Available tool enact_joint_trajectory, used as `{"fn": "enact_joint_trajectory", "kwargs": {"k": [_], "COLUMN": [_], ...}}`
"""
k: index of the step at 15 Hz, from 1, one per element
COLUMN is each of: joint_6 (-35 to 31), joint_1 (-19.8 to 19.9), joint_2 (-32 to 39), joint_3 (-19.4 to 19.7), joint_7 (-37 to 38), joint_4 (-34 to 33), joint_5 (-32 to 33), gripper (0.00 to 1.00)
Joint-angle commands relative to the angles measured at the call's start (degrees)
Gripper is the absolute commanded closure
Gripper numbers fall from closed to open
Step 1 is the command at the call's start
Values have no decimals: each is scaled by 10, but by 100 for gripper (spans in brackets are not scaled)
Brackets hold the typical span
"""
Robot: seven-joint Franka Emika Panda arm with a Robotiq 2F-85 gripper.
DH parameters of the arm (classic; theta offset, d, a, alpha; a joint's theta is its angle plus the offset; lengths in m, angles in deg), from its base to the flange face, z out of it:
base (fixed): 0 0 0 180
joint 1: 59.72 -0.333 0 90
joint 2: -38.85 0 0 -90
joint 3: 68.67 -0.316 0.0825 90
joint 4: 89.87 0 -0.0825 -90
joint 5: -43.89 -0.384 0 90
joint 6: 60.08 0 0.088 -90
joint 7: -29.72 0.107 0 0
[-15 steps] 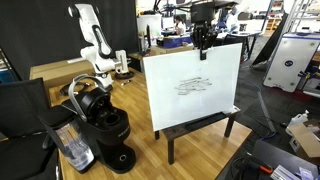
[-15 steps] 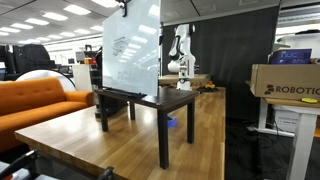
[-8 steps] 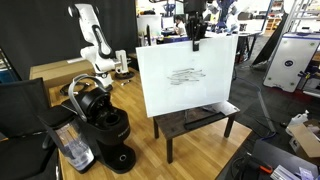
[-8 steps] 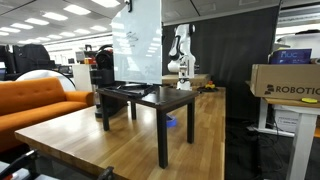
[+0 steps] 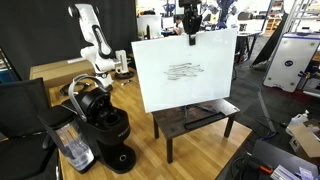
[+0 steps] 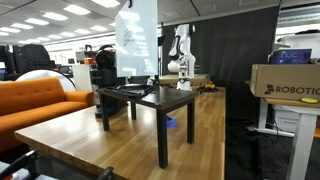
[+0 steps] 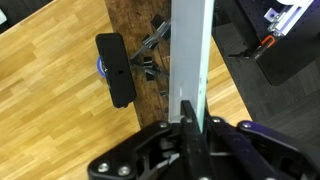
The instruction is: Take the board off the stand and put it on the table
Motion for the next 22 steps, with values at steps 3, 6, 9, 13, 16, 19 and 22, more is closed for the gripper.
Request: {"fn": "enact_joint_trajectory", "kwargs": {"k": [3, 6, 9, 13, 16, 19, 22], "joint_6": [91, 135, 173, 218, 244, 263, 267], "joint_1": [-8, -15, -23, -33, -40, -40, -37], "joint_2": [8, 4, 0, -21, -42, -65, -89], "joint_3": [-8, -15, -23, -31, -32, -26, -15], "joint_7": [-1, -1, 4, 0, 1, 5, 6], "joint_4": [-57, -72, -83, -84, -77, -58, -21], "joint_5": [-6, -4, -1, -3, -4, -3, -3], "gripper": [98, 98, 98, 98, 98, 98, 98]}}
